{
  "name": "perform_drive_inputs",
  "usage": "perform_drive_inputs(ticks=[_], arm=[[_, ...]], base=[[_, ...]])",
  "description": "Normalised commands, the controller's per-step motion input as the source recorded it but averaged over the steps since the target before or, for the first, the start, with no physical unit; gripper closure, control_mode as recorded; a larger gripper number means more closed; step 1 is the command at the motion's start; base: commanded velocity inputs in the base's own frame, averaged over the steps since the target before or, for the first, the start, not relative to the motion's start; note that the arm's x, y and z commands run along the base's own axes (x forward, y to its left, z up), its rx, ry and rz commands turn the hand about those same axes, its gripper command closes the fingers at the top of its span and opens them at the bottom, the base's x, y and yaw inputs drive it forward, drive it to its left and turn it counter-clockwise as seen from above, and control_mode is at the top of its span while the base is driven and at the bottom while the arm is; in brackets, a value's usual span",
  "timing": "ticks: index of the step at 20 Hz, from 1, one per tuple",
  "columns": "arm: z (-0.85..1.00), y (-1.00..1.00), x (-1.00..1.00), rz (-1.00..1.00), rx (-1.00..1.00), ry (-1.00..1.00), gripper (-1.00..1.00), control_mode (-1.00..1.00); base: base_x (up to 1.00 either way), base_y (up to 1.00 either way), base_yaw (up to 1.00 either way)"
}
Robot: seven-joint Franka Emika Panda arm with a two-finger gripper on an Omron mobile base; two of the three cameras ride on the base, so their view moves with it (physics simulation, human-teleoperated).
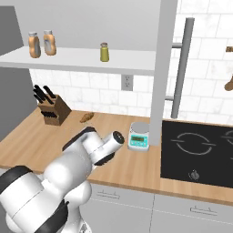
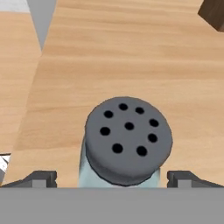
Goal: Put the shaker and condiment bottle from the counter next to their counterparts in the cabinet.
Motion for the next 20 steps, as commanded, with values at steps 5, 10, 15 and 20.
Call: perform_drive_inputs(ticks=[5,10,15,20], arm=[[-0.27,0.05,0.08,-0.03,0.04,0.00,-1.00,-1.00],[-0.30,0.09,0.21,-0.05,0.07,0.00,1.00,-1.00],[-0.12,0.00,0.08,-0.02,0.12,0.00,1.00,-1.00],[0.05,0.00,0.00,-0.01,0.15,0.00,1.00,-1.00]], base=[[0.00,0.00,0.00],[0.00,0.00,0.00],[0.00,0.00,0.00],[0.00,0.00,0.00]])
